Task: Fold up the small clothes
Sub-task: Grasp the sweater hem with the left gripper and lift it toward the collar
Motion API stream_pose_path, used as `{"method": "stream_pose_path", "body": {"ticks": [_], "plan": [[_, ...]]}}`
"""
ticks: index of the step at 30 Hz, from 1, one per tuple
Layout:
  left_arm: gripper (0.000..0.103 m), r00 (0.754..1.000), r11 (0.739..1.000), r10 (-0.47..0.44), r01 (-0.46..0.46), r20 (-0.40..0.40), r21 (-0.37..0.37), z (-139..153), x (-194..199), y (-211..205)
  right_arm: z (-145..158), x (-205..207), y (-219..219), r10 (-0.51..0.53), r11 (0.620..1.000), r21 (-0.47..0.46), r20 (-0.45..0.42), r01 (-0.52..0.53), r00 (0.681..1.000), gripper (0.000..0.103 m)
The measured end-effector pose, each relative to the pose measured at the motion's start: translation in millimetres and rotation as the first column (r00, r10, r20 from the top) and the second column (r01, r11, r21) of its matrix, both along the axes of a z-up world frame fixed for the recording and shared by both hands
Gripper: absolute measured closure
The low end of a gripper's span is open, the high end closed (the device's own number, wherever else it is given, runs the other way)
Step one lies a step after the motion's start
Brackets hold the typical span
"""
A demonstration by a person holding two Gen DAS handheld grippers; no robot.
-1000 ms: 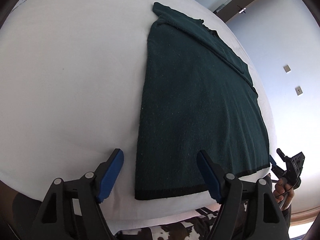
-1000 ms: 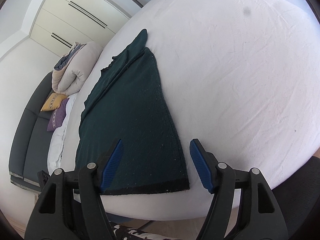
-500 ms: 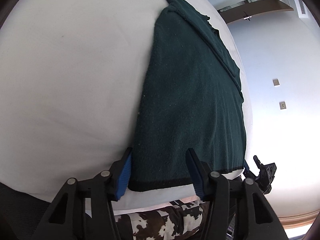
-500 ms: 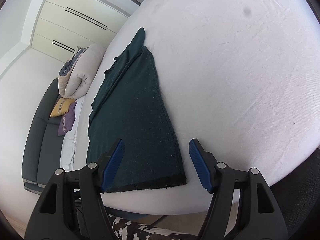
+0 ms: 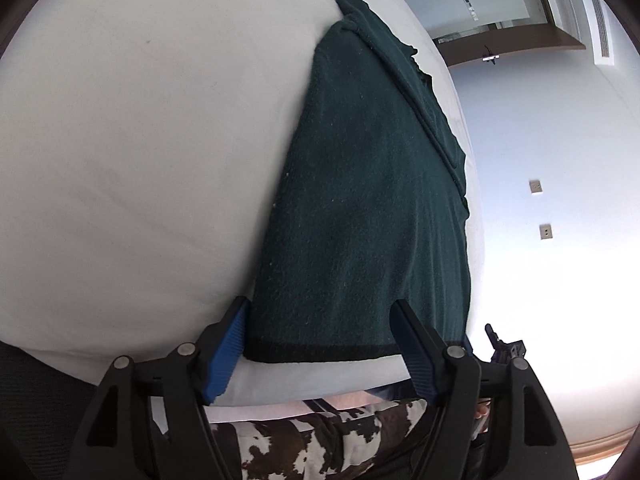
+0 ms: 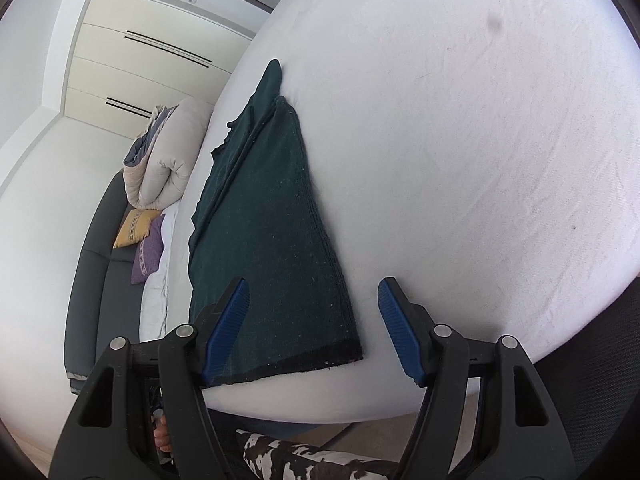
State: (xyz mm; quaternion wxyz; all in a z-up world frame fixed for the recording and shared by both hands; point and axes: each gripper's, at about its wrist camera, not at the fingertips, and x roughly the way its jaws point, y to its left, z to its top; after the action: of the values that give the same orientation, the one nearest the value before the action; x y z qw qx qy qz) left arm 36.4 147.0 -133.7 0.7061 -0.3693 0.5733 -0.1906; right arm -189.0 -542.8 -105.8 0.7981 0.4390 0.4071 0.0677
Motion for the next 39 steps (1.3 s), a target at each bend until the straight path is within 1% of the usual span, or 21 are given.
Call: {"method": "stream_pose_path", "body": {"ticks": [3,5,7,8,9,10,14,15,16,17,18,19,22,23,24,26,27,28,32,36,39], "plan": [[0.028,1.0,0.999,0.0,-0.001,-0.014,-0.05,-2.6,2.3,-1.0,-1.8,-0.6,0.6,-0.003,1.0,0.02,0.003,0.003,1.0,0.037],[0.036,1.0,0.999,0.01,-0.011,-0.018,-0.053,-3.8,2.3,-0.6,-2.4,-1.1,1.0,-0.005,1.0,0.027,0.004,0.004,1.0,0.037],[0.055,0.999,0.997,0.021,-0.023,-0.025,-0.07,-7.3,0.7,1.6,-2.5,-1.6,1.6,-0.003,1.0,0.03,0.004,0.002,1.0,0.037],[0.06,0.999,0.996,0.029,-0.032,-0.031,-0.086,-9.9,-0.5,3.1,-2.6,-1.8,1.6,-0.001,0.999,0.032,0.004,0.001,1.0,0.037],[0.068,0.999,0.993,0.039,-0.043,-0.036,-0.106,-12.8,-2.0,4.9,-2.3,-2.3,1.3,-0.001,0.999,0.034,0.002,0.001,1.0,0.037],[0.072,0.998,0.99,0.054,-0.059,-0.04,-0.13,-15.2,-4.1,7.4,-2.2,-2.6,0.8,-0.001,0.999,0.035,0.0,0.001,1.0,0.037],[0.072,0.988,0.962,0.145,-0.155,-0.061,-0.224,-25.3,-12.7,17.0,0.4,-6.9,-3.9,-0.014,1.0,0.023,-0.006,0.014,1.0,0.037],[0.072,0.982,0.952,0.179,-0.189,-0.061,-0.241,-26.5,-16.1,21.8,1.1,-8.8,-5.4,-0.018,1.0,0.021,-0.01,0.018,1.0,0.037],[0.058,0.974,0.939,0.216,-0.225,-0.062,-0.26,-27.6,-18.5,24.3,1.9,-10.8,-6.7,-0.022,1.0,0.016,-0.014,0.022,1.0,0.037],[0.049,0.967,0.922,0.244,-0.253,-0.067,-0.293,-29.9,-20.3,25.4,3.0,-11.4,-7.5,-0.025,1.0,0.011,-0.016,0.025,1.0,0.037],[0.036,0.963,0.905,0.26,-0.267,-0.066,-0.331,-31.1,-21.2,24.3,3.4,-12.9,-8.2,-0.027,1.0,0.008,-0.016,0.027,1.0,0.037],[0.029,0.964,0.903,0.26,-0.262,-0.054,-0.34,-29.3,-21.1,20.4,3.6,-13.2,-8.1,-0.026,1.0,0.007,-0.019,0.026,0.999,0.037],[0.021,0.985,0.95,0.173,-0.171,-0.015,-0.262,-15.4,-14.7,0.8,2.2,-13.8,-5.7,-0.019,1.0,0.006,-0.024,0.02,1.0,0.037],[0.019,0.99,0.96,0.139,-0.139,-0.015,-0.243,-12.4,-12.4,-5.4,1.4,-13.3,-4.3,-0.016,1.0,0.007,-0.025,0.016,1.0,0.037],[0.022,0.993,0.966,0.117,-0.117,-0.016,-0.231,-9.8,-10.8,-10.4,0.8,-12.5,-2.7,-0.011,1.0,0.009,-0.026,0.011,1.0,0.037],[0.038,0.995,0.97,0.096,-0.096,-0.012,-0.223,-8.8,-9.3,-14.3,0.2,-10.8,0.8,0.001,1.0,0.011,-0.028,-0.001,1.0,0.037],[0.064,0.995,0.969,0.094,-0.097,-0.022,-0.225,-10.6,-8.4,-13.0,0.4,-9.4,1.7,0.007,1.0,0.009,-0.028,-0.007,1.0,0.037],[0.083,0.994,0.969,0.105,-0.108,-0.026,-0.223,-12.1,-10.4,-7.4,0.4,-8.8,2.8,0.011,1.0,0.008,-0.028,-0.011,1.0,0.037],[0.089,0.987,0.966,0.162,-0.156,0.013,-0.206,-5.1,-15.9,15.6,0.1,-9.0,0.7,0.015,1.0,0.008,-0.031,-0.015,0.999,0.037],[0.095,0.982,0.964,0.187,-0.178,0.031,-0.198,-2.7,-21.8,30.0,0.3,-9.2,2.5,0.018,1.0,-0.006,-0.036,-0.018,0.999,0.037],[0.096,0.978,0.959,0.208,-0.198,0.029,-0.202,-7.5,-23.1,30.4,2.4,-8.2,5.7,0.025,0.999,-0.019,-0.042,-0.026,0.999,0.037]]}}
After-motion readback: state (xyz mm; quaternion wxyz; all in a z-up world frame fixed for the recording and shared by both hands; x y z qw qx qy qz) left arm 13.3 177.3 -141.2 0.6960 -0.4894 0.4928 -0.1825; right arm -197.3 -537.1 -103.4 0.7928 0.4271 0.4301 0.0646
